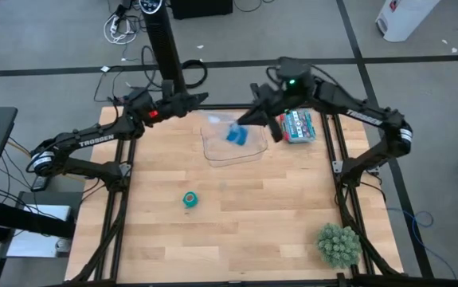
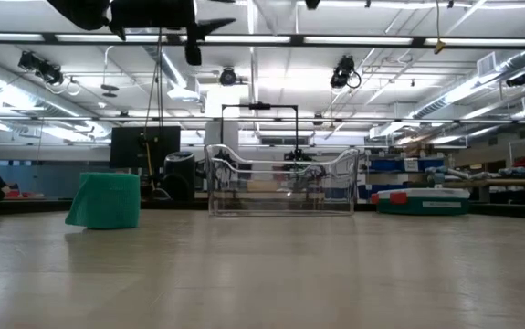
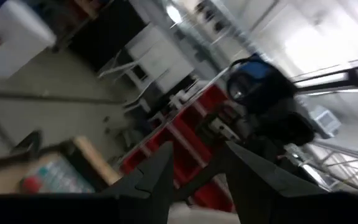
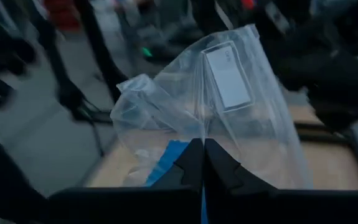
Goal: Roll bandage
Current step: Open the transparent zip bag
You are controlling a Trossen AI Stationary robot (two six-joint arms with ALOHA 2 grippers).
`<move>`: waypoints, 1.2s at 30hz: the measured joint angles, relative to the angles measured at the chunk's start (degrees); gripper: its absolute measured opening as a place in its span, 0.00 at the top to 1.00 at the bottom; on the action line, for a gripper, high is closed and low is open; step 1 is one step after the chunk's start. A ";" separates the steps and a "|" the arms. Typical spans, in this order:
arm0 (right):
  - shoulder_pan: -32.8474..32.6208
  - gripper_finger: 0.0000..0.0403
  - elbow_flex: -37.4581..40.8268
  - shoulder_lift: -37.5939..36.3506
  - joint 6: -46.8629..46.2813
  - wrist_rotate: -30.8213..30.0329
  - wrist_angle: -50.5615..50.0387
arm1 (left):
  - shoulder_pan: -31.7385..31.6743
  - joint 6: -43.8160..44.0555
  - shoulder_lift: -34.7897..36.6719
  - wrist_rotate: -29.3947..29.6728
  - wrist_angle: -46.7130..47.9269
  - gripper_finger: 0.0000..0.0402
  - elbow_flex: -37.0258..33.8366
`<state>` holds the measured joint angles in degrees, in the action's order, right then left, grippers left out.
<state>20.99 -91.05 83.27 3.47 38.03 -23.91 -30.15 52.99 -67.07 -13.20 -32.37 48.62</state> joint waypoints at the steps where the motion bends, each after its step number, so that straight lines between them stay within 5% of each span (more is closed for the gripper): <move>1: 0.26 1.00 0.00 -0.64 -2.06 1.62 1.30 | 0.00 -0.53 0.00 -0.11 -1.50 0.63 0.00; 10: 2.11 1.00 0.00 0.03 -22.87 14.50 31.31 | 0.12 -1.82 0.00 -4.89 -4.33 0.63 0.00; 20: 2.14 1.00 0.02 8.81 -49.07 15.41 66.23 | 1.08 0.33 0.04 -8.20 -13.30 0.63 0.00; 36: 2.76 1.00 0.07 10.37 -48.20 10.84 71.87 | 1.91 4.28 -0.23 -7.40 -20.99 0.63 0.00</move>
<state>23.74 -90.98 93.65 -44.73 48.87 47.97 -28.24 57.28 -67.30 -20.60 -53.37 48.62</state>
